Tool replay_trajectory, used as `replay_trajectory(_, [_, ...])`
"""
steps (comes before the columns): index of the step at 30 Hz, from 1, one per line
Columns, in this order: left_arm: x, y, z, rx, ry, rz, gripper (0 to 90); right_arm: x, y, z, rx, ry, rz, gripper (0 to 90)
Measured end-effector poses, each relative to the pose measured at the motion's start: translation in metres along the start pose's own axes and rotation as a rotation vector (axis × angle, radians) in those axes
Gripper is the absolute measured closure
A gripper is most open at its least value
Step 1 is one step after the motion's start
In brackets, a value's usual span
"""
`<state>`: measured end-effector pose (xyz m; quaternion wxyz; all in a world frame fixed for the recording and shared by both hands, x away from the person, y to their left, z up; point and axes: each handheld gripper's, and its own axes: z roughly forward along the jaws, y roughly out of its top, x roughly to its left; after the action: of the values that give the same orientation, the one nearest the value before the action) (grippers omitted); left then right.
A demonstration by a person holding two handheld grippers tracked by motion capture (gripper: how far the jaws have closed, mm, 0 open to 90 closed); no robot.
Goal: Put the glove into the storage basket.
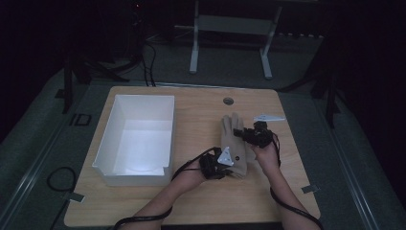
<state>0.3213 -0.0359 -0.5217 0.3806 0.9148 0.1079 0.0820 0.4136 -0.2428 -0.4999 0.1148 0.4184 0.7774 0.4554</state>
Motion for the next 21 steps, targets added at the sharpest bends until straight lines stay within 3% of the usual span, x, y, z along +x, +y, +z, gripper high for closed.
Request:
replay_trajectory(6, [0.005,0.001,-0.011,-0.062,-0.078,-0.08,82.2,0.002,0.004,-0.005,-0.014,0.025,0.006,72.4])
replay_trajectory(10, [0.009,0.002,-0.018,-0.069,-0.086,-0.098,82.2,0.003,0.009,-0.011,-0.044,0.049,0.024,72.4])
replay_trajectory(15, [0.016,0.006,-0.027,-0.116,-0.144,-0.184,82.1,0.005,0.016,-0.016,-0.063,0.062,0.029,72.4])
replay_trajectory(21, [0.015,0.017,-0.039,-0.105,-0.128,-0.153,82.1,0.01,0.027,-0.023,-0.071,0.053,0.007,72.4])
